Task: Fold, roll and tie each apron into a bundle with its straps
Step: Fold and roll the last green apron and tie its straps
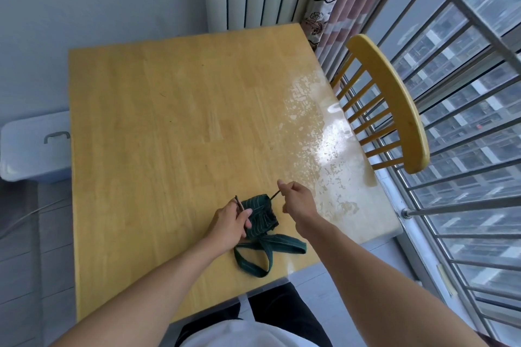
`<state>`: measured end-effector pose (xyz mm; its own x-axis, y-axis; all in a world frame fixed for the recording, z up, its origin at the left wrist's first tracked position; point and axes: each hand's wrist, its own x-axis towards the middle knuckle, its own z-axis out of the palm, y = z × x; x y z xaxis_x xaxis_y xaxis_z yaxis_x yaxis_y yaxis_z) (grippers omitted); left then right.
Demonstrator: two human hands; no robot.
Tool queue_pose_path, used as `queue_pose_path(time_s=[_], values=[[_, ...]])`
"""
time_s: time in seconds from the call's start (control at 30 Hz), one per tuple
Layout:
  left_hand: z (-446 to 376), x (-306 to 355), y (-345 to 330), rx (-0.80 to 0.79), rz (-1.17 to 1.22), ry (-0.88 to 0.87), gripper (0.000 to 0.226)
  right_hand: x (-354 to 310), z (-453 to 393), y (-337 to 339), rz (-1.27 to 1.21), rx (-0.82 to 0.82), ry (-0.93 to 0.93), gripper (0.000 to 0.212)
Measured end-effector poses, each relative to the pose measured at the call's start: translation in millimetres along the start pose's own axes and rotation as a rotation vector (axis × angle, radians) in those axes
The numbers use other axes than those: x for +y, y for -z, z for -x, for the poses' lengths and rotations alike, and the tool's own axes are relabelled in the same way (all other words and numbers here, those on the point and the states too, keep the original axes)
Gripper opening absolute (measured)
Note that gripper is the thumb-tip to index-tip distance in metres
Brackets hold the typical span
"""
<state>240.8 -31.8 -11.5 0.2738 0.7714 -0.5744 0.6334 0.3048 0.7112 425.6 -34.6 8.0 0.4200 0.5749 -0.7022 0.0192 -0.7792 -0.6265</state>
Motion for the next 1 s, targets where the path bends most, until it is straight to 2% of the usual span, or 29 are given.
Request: queue_pose_path(time_s=[0.1,0.17,0.23,0.33,0.47,0.53,0.6,0.67,0.77,0.87,0.9,1.0], values=[[-0.5,0.7,-2.7,0.005,-0.086,-0.049,0.021,3.5,-6.4,7.3,0.041,0.081,-0.069,0.031],[-3.3,-0.4,-5.4,-0.008,-0.154,-0.077,0.019,10.0,-8.6,11.9,-0.085,0.112,-0.172,0.025],[-6.8,-0.1,-7.3,-0.004,-0.222,-0.079,0.017,16.3,-7.4,14.4,-0.19,0.153,-0.188,0.024],[-12.9,0.9,-5.2,0.025,-0.209,-0.053,0.019,12.9,-0.2,14.4,-0.136,0.132,0.024,0.032],[-15.9,8.7,-7.6,0.084,-0.03,-0.06,0.014,-5.5,14.8,18.2,0.124,-0.151,0.396,0.021],[-16.6,15.1,-9.4,0.104,0.027,-0.053,0.016,-13.4,17.4,18.9,0.326,-0.281,0.505,0.013],[-16.4,19.2,-10.4,0.071,0.04,-0.068,0.017,-21.7,17.6,17.0,0.512,-0.33,0.585,0.013],[-16.4,19.8,-10.7,0.003,0.052,-0.087,0.027,-30.9,15.8,14.1,0.586,-0.361,0.628,0.012],[-18.5,15.5,-10.3,-0.092,0.127,-0.064,0.023,-41.4,13.6,9.0,0.587,-0.353,0.611,0.013],[-20.4,12.4,-9.9,-0.156,0.189,-0.075,0.013,-43.5,8.1,4.5,0.494,-0.321,0.516,0.012],[-19.3,13.2,-9.9,-0.155,0.187,-0.08,0.017,-42.3,6.2,3.0,0.467,-0.311,0.49,0.015],[-18.8,12.9,-11.9,-0.116,0.186,-0.057,0.031,-33.1,4.0,2.6,0.39,-0.222,0.443,0.045]])
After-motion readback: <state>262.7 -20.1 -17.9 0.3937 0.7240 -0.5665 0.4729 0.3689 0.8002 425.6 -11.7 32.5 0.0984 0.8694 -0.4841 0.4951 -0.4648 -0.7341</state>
